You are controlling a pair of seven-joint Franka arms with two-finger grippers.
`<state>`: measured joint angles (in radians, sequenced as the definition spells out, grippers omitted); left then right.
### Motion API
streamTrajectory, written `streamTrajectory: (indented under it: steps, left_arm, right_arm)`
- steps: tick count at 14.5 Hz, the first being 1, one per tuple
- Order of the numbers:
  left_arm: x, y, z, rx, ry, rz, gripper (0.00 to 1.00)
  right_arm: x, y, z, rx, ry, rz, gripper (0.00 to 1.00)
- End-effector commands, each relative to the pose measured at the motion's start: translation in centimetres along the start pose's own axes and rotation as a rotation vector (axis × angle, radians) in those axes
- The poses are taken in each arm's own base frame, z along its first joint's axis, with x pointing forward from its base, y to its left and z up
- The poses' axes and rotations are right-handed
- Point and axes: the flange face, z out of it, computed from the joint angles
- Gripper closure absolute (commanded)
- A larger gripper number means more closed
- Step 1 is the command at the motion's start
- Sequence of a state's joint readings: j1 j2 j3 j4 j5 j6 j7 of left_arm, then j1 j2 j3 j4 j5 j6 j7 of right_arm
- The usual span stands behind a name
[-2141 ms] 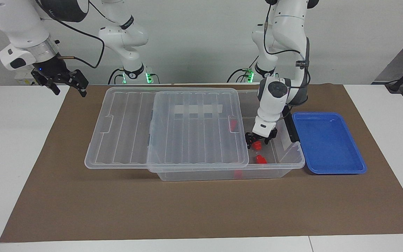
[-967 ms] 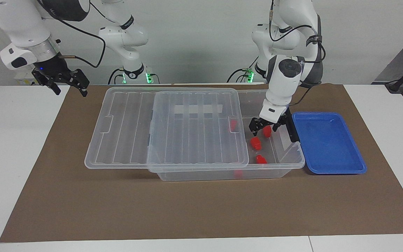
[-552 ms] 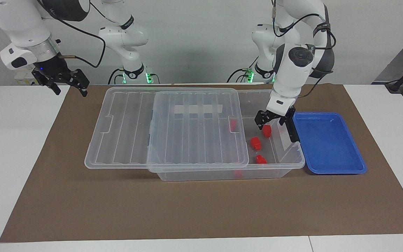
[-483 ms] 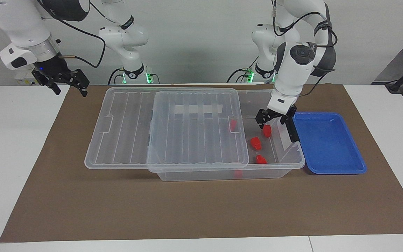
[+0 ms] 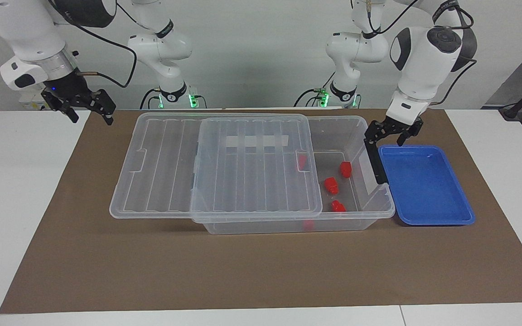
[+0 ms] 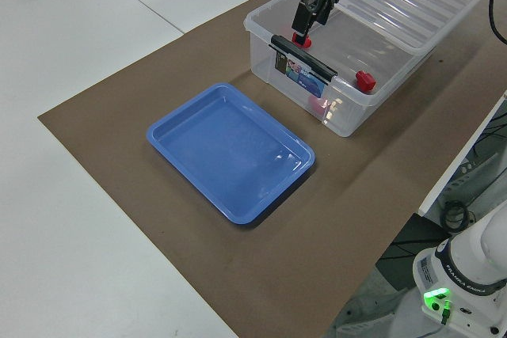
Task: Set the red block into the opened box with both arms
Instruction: 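Open the left gripper and withdraw it back to the blue tray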
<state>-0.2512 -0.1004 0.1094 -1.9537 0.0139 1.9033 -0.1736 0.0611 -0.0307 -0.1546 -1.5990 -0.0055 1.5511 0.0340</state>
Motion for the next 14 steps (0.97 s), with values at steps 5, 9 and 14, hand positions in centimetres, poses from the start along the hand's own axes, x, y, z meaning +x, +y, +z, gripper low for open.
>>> streamTrajectory:
  steps: [5,9,14]
  left_arm:
    - [-0.2,-9.6,-0.7,0.019,-0.022,0.113,0.0]
    - [-0.4,-14.3,-0.7,0.017,-0.023,0.151,0.0]
    - [0.5,-13.7,-4.8,0.018,-0.006,0.145,0.0]
  right_arm:
    - [0.1,-0.2,0.0,0.013,0.003,0.016,0.0]
    - [0.1,-0.2,0.0,0.013,0.001,0.018,0.0]
    - [0.1,-0.1,0.0,0.014,0.001,0.018,0.0]
